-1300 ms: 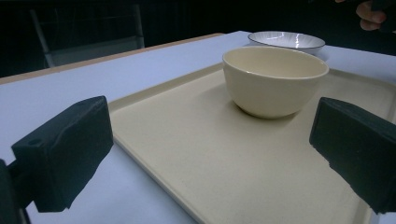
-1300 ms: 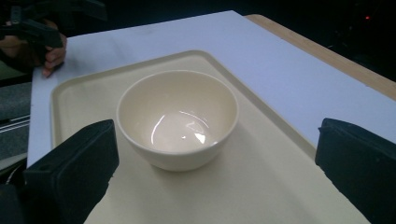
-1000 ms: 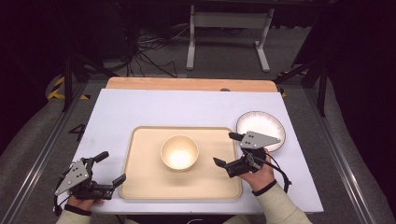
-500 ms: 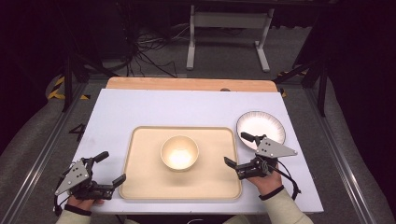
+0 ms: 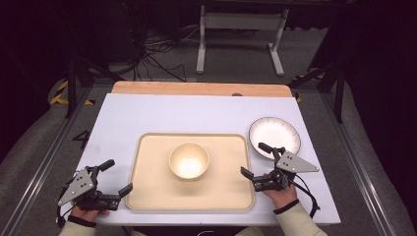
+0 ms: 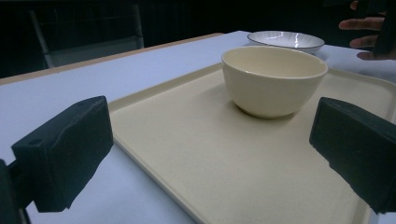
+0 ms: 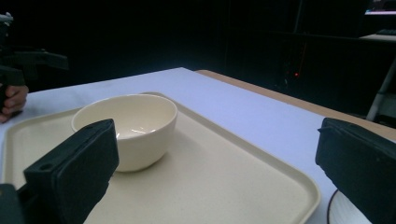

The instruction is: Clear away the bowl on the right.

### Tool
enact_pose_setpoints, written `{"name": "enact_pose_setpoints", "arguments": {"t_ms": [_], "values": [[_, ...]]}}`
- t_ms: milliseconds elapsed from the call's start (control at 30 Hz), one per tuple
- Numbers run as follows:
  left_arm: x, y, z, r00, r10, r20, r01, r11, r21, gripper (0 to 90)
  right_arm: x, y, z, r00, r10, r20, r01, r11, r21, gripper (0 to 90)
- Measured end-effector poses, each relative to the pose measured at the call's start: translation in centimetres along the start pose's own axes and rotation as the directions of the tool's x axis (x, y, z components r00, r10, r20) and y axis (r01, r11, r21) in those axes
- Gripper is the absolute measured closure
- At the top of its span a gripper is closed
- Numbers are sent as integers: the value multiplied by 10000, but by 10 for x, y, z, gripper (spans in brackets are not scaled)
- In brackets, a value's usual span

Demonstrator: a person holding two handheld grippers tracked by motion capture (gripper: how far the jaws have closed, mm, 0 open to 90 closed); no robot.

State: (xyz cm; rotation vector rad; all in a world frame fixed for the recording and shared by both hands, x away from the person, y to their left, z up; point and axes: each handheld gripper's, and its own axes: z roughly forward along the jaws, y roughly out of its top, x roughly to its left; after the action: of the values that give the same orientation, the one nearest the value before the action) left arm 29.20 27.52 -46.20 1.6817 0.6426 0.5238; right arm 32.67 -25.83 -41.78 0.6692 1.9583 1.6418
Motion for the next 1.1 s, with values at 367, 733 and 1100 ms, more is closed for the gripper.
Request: {"name": "enact_pose_setpoints", "arguments": {"t_ms": [367, 733, 1100], "values": [[0, 0, 0, 10000, -26, 13, 26, 10000, 7, 2, -1, -18, -8, 9997, 224, 14, -223, 9997, -129, 0], [0, 0, 0, 10000, 26, 36, -26, 10000, 8, 2, 2, -31, -11, 9993, 220, -303, -231, 9991, -355, 0], [0, 0, 0, 10000, -17, 27, 17, 10000, 10, 2, 5, -32, -8, 9999, -46, 97, 48, 9998, -210, 0]]}}
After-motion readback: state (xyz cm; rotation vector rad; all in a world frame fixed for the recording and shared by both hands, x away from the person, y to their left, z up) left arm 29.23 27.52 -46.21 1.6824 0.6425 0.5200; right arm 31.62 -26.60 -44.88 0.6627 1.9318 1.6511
